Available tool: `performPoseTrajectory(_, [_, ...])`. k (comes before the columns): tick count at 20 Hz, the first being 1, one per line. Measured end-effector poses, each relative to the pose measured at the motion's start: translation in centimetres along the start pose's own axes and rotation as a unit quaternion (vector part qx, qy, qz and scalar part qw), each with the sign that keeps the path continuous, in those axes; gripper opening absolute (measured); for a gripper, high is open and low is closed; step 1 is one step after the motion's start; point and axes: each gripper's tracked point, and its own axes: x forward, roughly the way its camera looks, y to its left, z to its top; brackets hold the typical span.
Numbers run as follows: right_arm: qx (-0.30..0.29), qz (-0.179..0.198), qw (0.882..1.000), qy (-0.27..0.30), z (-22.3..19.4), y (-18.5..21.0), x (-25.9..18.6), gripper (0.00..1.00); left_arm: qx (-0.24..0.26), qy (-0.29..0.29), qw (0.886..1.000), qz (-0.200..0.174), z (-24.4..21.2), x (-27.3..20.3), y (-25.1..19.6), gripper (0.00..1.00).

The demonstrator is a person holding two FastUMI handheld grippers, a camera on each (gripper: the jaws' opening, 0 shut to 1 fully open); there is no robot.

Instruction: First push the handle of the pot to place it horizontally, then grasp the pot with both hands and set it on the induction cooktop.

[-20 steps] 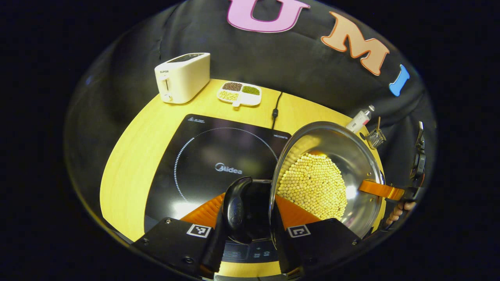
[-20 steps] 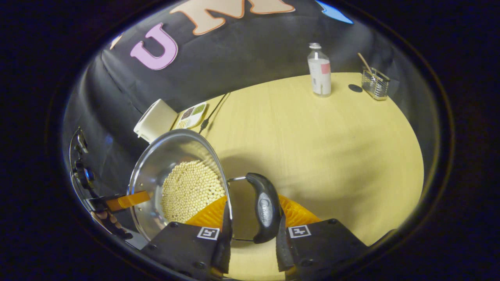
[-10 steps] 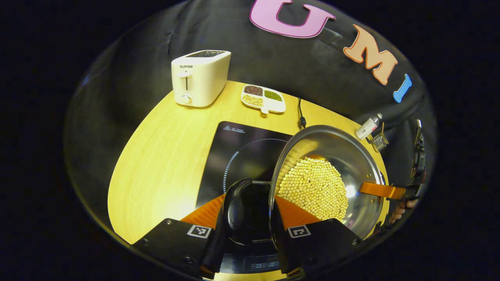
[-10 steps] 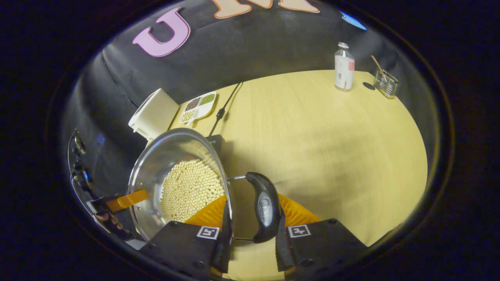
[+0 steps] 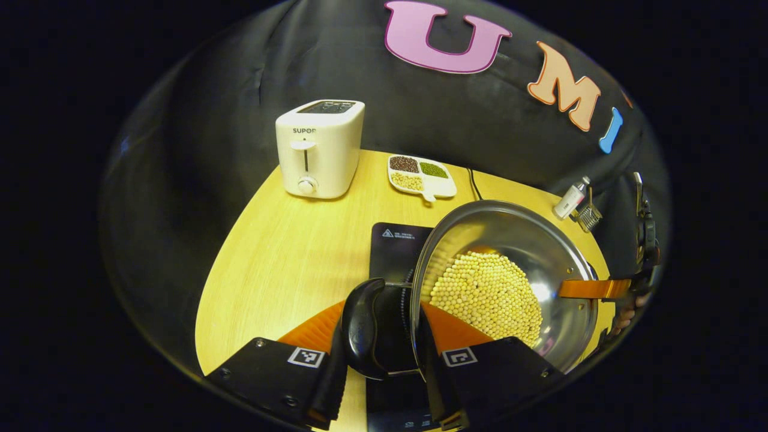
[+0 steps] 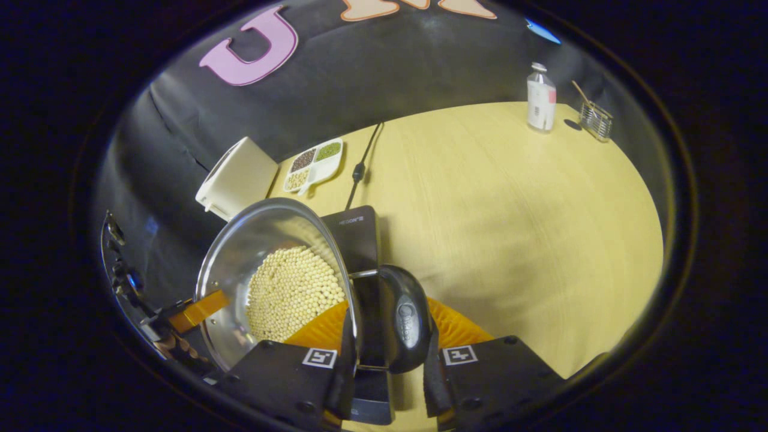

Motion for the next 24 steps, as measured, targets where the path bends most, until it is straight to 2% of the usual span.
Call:
performPoseTrajectory(7, [0.000, 0.007, 1.000, -0.011, 0.3, 1.3, 1.1, 0.44, 0.002, -0.044, 0.999, 0.013, 0.8, 0.5, 1.4, 0.61])
performPoseTrajectory(8, [-0.003, 0.007, 1.000, -0.009, 0.1, 1.2, 1.2, 0.55, -0.002, -0.036, 0.999, 0.013, 0.3, 1.0, 1.3, 0.64])
performPoseTrajectory(9, [-0.002, 0.002, 1.000, -0.009, 0.0, 1.1, 1.3, 0.51, -0.010, 0.003, 1.000, 0.018, -1.5, 1.2, 1.4, 0.67])
performPoseTrajectory(10, [0.000, -0.003, 1.000, -0.005, -0.4, 0.9, 1.0, 0.60, -0.022, 0.017, 0.999, 0.025, -2.8, 1.2, 1.4, 0.75])
performPoseTrajectory(11, [0.004, -0.014, 1.000, -0.013, -0.3, 0.7, 1.0, 0.58, -0.029, -0.013, 0.999, 0.032, -1.3, 1.3, 1.5, 0.78])
performPoseTrajectory(12, [0.005, -0.017, 1.000, -0.016, -0.3, 0.7, 0.8, 0.60, -0.025, -0.035, 0.998, 0.039, -0.6, 1.2, 1.7, 0.82])
performPoseTrajectory(14, [-0.002, -0.025, 1.000, -0.011, -1.0, 0.5, 0.6, 0.62, -0.015, -0.044, 0.998, 0.046, -0.5, 0.6, 1.9, 0.80])
performPoseTrajectory(15, [-0.007, -0.030, 0.999, -0.008, -1.2, 0.1, 0.2, 0.67, -0.011, -0.045, 0.998, 0.051, -0.5, 0.2, 2.2, 0.80])
performPoseTrajectory(16, [-0.008, -0.032, 0.999, -0.011, -1.3, 0.0, -0.1, 0.81, -0.009, -0.049, 0.997, 0.053, -0.2, 0.0, 2.3, 0.82])
performPoseTrajectory(18, [-0.009, -0.030, 0.999, -0.026, -0.8, 0.1, -0.7, 0.96, -0.011, -0.076, 0.996, 0.053, 0.9, -0.8, 2.3, 0.85])
performPoseTrajectory(19, [-0.011, -0.029, 0.999, -0.029, -1.0, 0.2, -1.1, 1.00, -0.014, -0.090, 0.994, 0.054, 1.4, -1.3, 2.2, 0.84])
performPoseTrajectory(20, [-0.012, -0.030, 0.999, -0.036, -0.8, 0.1, -1.6, 1.00, -0.015, -0.106, 0.993, 0.057, 1.8, -1.8, 2.2, 0.83])
performPoseTrajectory(21, [-0.012, -0.030, 0.999, -0.043, -0.6, 0.1, -2.0, 0.94, -0.015, -0.117, 0.991, 0.063, 2.2, -2.4, 2.4, 0.83])
performPoseTrajectory(22, [-0.011, -0.028, 0.998, -0.047, -0.5, 0.1, -2.5, 1.00, -0.014, -0.129, 0.989, 0.065, 2.5, -3.2, 2.4, 0.85])
performPoseTrajectory(23, [-0.013, -0.028, 0.998, -0.051, -0.5, 0.1, -2.9, 0.94, -0.013, -0.140, 0.988, 0.066, 2.8, -3.9, 2.3, 0.86])
performPoseTrajectory(24, [-0.016, -0.028, 0.998, -0.054, -0.4, -0.1, -3.4, 0.93, -0.013, -0.151, 0.986, 0.068, 3.0, -4.6, 2.1, 0.86])
